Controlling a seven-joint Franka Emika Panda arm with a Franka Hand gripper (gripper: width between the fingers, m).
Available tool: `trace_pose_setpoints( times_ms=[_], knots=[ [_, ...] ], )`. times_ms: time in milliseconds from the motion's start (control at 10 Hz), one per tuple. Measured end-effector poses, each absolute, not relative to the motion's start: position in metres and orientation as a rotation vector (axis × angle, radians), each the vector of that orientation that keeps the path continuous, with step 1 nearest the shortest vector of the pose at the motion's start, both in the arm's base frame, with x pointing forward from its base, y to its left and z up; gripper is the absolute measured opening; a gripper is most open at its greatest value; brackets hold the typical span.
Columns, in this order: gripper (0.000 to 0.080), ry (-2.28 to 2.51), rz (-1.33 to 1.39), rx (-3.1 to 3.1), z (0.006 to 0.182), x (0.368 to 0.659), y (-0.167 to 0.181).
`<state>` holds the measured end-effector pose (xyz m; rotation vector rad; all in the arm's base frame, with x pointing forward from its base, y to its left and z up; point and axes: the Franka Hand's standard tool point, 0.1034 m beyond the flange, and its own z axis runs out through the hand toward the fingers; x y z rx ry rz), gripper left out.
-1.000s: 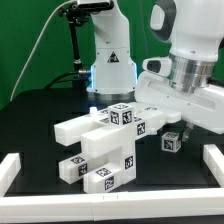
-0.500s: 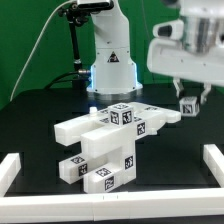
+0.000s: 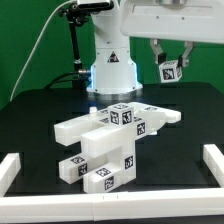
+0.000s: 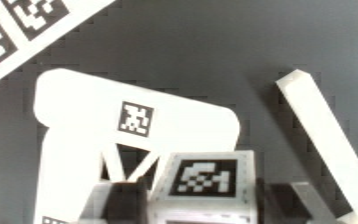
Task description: Assemble chair
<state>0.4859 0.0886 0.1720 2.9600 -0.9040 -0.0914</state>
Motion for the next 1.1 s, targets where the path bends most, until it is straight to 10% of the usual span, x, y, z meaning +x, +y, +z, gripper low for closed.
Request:
trace_pose_setpoints(
  times_ms=[800,1100],
  knots=[
    [0.0284,-0.532,-0.047,3.039,0.203,0.504,0.022],
    [0.0284,-0.258,0.068,3.008,0.183,0.52,-0.009]
  ],
)
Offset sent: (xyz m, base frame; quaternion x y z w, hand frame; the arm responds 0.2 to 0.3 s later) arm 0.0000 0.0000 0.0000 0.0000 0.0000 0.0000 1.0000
